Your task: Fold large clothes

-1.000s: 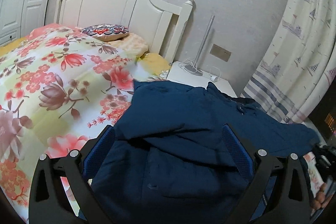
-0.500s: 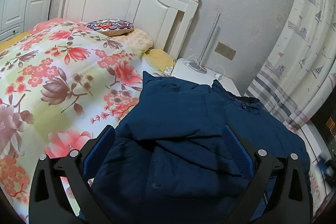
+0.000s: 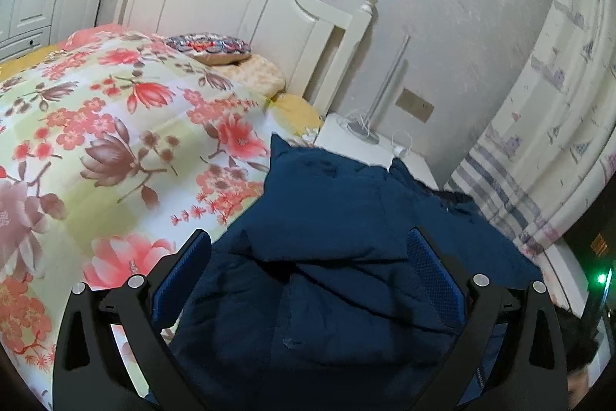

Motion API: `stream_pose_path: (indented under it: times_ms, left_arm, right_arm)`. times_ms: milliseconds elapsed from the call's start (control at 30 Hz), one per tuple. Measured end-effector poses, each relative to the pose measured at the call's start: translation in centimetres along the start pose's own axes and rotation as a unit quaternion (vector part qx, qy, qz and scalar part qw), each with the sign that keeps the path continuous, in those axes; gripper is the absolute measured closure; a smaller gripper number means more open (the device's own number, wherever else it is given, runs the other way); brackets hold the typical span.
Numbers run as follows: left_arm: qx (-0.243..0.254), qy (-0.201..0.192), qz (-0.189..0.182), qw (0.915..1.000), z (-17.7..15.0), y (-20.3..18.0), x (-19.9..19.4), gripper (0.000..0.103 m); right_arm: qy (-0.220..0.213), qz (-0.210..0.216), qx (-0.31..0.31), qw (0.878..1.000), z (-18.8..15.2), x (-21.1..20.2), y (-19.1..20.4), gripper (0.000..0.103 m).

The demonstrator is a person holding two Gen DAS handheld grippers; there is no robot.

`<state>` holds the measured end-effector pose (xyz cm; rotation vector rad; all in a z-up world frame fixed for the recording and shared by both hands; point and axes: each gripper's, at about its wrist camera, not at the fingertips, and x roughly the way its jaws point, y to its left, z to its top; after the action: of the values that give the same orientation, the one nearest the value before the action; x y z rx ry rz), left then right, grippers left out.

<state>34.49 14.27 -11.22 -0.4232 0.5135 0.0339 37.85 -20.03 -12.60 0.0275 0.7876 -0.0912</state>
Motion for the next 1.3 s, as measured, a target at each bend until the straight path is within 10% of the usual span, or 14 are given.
stream_pose_path:
  times_ms: [233,367,467,767,933,1033,1200,1300]
  left_arm:
    - [-0.032,0.045,-0.070,0.9960,3.1,-2.9,0.1,0.006]
    - [0.050,0.121,-0.002,0.9914,2.6,-6.3,5.3,0.006]
    - [0.139,0.201,0.080,0.9665,-0.1,-7.9,9.4,0.005]
    - [0.195,0.151,0.050,0.9678,2.9,-15.3,10.0,0.005]
    - [0.264,0.228,0.097,0.9323,-0.2,-18.2,17.9,0.004]
    - [0.260,0.227,0.089,0.9342,0.3,-18.2,18.0,0.004]
    - [0.176,0.155,0.090,0.9678,5.4,-13.7,15.4,0.004]
    - [0.132,0.230,0.102,0.9587,5.9,-9.6,18.5,0.005]
  right_arm:
    - [-0.006,0.023,0.032,0.999,0.3,0.2,-1.3,0.044]
    - [-0.006,0.037,0.043,0.998,0.2,0.0,-1.8,0.044]
    - [-0.007,0.036,0.042,0.998,0.2,-0.1,-1.6,0.044]
    - [-0.006,0.042,0.048,0.998,0.2,0.0,-1.7,0.043]
    - [-0.007,0.045,0.050,0.998,0.2,-0.1,-1.7,0.043]
    - [-0.006,0.049,0.051,0.998,0.2,0.0,-1.7,0.043]
    - [-0.006,0.060,0.054,0.997,0.2,0.1,-1.8,0.039]
    - [-0.006,0.063,0.054,0.997,0.2,0.1,-1.9,0.038]
